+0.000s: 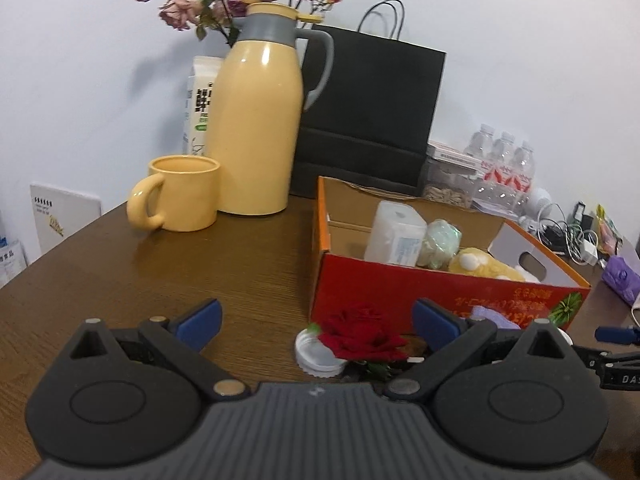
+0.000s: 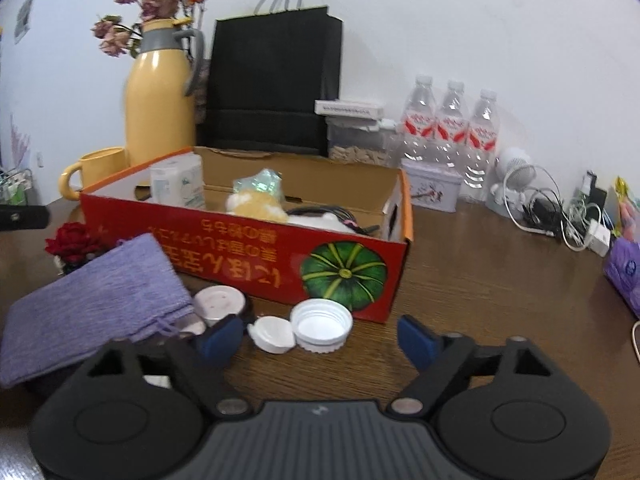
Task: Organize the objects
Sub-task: 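Grasp the red rose with the left gripper while the right gripper grasps the large white lid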
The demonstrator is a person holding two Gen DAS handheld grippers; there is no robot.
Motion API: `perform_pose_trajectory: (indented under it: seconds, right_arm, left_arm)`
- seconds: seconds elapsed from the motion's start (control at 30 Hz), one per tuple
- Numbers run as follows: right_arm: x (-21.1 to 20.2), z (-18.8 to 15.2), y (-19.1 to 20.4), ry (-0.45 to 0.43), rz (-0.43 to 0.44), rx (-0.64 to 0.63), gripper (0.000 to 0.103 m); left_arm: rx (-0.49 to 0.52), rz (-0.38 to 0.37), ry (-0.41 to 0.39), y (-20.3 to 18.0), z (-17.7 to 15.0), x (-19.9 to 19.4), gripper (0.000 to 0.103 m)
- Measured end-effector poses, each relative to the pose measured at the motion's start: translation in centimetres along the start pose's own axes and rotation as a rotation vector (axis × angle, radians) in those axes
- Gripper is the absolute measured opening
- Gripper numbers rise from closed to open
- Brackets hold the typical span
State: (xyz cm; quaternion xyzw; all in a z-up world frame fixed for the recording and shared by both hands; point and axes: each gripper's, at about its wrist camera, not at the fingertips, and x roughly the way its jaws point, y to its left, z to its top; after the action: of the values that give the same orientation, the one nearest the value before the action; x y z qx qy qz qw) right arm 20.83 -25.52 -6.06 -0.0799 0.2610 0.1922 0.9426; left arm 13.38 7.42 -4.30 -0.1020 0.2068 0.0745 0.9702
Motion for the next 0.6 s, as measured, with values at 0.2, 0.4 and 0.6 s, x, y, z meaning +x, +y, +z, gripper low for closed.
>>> perform_pose_trajectory:
  seconds: [0.2,0.4,0.6]
  right_arm:
    - [1.2,0.3,-0.7,0.023,-0.008,0.027,0.061]
    - [3.3,0.9,-1.3,0.068,0.005,0.067,0.046]
    - [3.5,0.7,-1.3,0.085,0.034,0.077,0.039]
  left_arm:
    - [0.000,-0.013,-0.004,0.0,0.0,-0.1,0.103]
    - [-0.004,-0.011,-0.002,0.0,0.0,0.0,0.103]
    - [-0.004,-0.003,0.024,0.1,-0.2,0.6,0.103]
